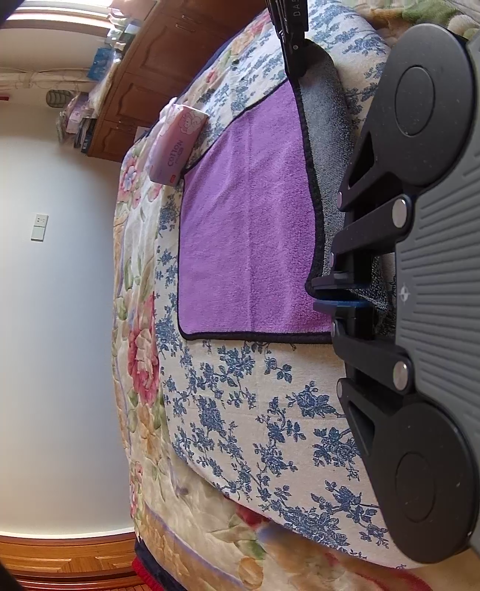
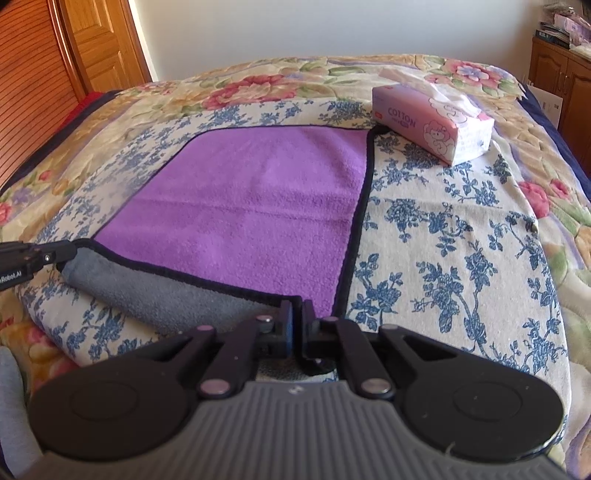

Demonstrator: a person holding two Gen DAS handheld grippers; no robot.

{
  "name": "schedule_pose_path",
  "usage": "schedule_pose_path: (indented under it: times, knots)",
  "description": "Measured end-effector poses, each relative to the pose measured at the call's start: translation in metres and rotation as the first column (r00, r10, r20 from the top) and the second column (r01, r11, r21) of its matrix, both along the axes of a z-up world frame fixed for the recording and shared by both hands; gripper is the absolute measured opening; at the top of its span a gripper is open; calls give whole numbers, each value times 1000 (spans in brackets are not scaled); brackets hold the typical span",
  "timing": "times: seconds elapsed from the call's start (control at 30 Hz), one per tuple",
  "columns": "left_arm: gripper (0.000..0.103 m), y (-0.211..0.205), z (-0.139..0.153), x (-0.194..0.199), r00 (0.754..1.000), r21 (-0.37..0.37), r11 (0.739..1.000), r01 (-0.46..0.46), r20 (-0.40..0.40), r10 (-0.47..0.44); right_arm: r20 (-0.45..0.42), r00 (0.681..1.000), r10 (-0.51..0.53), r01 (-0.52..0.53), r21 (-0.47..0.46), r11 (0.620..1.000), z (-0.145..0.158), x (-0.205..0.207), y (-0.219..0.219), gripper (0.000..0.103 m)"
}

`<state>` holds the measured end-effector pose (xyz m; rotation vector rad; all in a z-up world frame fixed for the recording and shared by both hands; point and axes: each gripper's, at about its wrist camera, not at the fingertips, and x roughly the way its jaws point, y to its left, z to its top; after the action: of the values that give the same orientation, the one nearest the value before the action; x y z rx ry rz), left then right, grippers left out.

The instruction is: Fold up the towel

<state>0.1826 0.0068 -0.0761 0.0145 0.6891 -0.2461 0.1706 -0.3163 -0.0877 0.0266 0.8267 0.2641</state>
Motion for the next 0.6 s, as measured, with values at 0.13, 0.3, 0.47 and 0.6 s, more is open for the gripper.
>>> schedule_pose_path:
  times: [0.13, 0.3, 0.47, 0.6]
  knots:
    - [6, 0, 5, -2, 1000, -12, 1000, 2, 15, -2, 26, 1000, -6, 6, 9, 1000, 4, -1, -1, 5]
    - [6, -1, 10, -4, 999, -25, 1000, 4, 40, -3, 59, 998, -6, 5, 17, 1000, 9, 0, -2, 5]
    - [6, -2, 14, -3, 998, -28, 1000, 7, 55, -6, 84, 996, -4, 2, 19, 1000, 13, 2, -2, 5]
    - [6, -4, 14, 2, 998, -24, 1000, 19, 65, -17, 100, 995, 4, -6, 14, 1000, 15, 4, -1, 5]
